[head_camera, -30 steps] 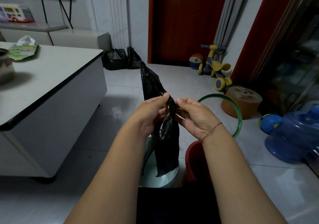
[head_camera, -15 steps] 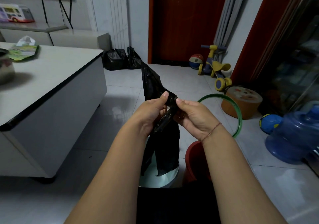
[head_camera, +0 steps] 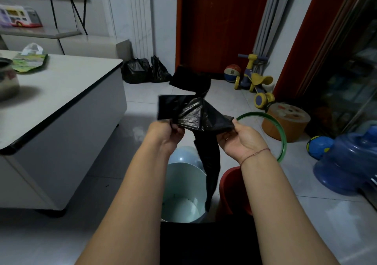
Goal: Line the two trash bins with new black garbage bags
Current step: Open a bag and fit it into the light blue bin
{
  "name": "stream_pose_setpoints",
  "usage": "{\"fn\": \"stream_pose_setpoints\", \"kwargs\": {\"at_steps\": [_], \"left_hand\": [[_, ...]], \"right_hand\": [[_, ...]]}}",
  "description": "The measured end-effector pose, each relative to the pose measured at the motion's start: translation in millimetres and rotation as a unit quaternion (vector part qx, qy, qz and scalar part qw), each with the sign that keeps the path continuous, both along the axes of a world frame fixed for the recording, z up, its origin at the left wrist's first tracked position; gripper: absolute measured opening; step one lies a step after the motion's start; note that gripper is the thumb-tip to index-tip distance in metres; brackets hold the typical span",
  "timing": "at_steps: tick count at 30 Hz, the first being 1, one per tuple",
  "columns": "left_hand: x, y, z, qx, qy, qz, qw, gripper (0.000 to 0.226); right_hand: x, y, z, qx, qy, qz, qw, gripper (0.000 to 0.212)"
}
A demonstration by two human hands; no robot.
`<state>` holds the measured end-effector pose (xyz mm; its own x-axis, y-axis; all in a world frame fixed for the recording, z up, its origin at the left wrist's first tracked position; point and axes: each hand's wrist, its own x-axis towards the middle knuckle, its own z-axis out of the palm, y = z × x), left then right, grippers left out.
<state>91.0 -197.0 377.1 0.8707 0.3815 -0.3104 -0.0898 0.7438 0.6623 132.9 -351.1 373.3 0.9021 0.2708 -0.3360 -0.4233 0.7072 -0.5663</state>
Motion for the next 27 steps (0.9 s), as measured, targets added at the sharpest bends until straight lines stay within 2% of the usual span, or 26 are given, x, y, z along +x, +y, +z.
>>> {"fn": "stream_pose_setpoints", "kwargs": {"at_steps": [2, 5, 7, 9, 11, 12, 15, 18, 20, 21, 23, 25, 27], "left_hand": [[3, 3, -2, -0.014, -0.002, 0.013, 1.000, 0.036], [3, 10, -3, 0.031, 0.021, 0.054, 0.998, 0.032], [4, 15, -5, 0.085, 0.052, 0.096, 0.990, 0.031], [5, 20, -7, 0.183, 0.086, 0.140, 0.969, 0.031], [4, 22, -8, 0.264, 0.108, 0.154, 0.946, 0.032], [3, 22, -8, 0.270, 0.111, 0.143, 0.946, 0.035], [-1, 18, -7, 0.159, 0.062, 0.066, 0.983, 0.034], [0, 17, -8, 0.000, 0.031, 0.013, 0.999, 0.036], [1, 19, -11, -0.040, 0.043, 0.011, 0.998, 0.034], [1, 19, -12, -0.019, 0.056, 0.017, 0.998, 0.032], [3, 20, -14, 0.090, 0.097, 0.047, 0.990, 0.031], [6, 22, -16, 0.193, 0.130, 0.092, 0.968, 0.032], [7, 24, -16, 0.248, 0.134, 0.115, 0.952, 0.033]], "right_hand": [[2, -1, 1, 0.035, -0.001, -0.019, 0.999, 0.028], [6, -5, 0, 0.058, -0.016, -0.069, 0.996, 0.027], [10, -10, -1, 0.052, -0.025, -0.108, 0.992, 0.024], [14, -17, -2, 0.045, -0.034, -0.139, 0.989, 0.022], [17, -21, -5, 0.017, -0.052, -0.152, 0.987, 0.022], [18, -22, -7, -0.016, -0.065, -0.150, 0.986, 0.022], [18, -22, -13, -0.086, -0.080, -0.102, 0.988, 0.023], [16, -20, -17, -0.030, -0.046, -0.035, 0.998, 0.030], [18, -20, -20, -0.009, -0.012, -0.027, 1.000, 0.032], [19, -20, -22, -0.019, -0.003, -0.026, 0.999, 0.032], [23, -19, -26, -0.057, 0.003, -0.032, 0.998, 0.033], [28, -20, -28, -0.095, -0.004, -0.043, 0.995, 0.038], [28, -19, -24, -0.125, -0.029, -0.048, 0.991, 0.037]]}}
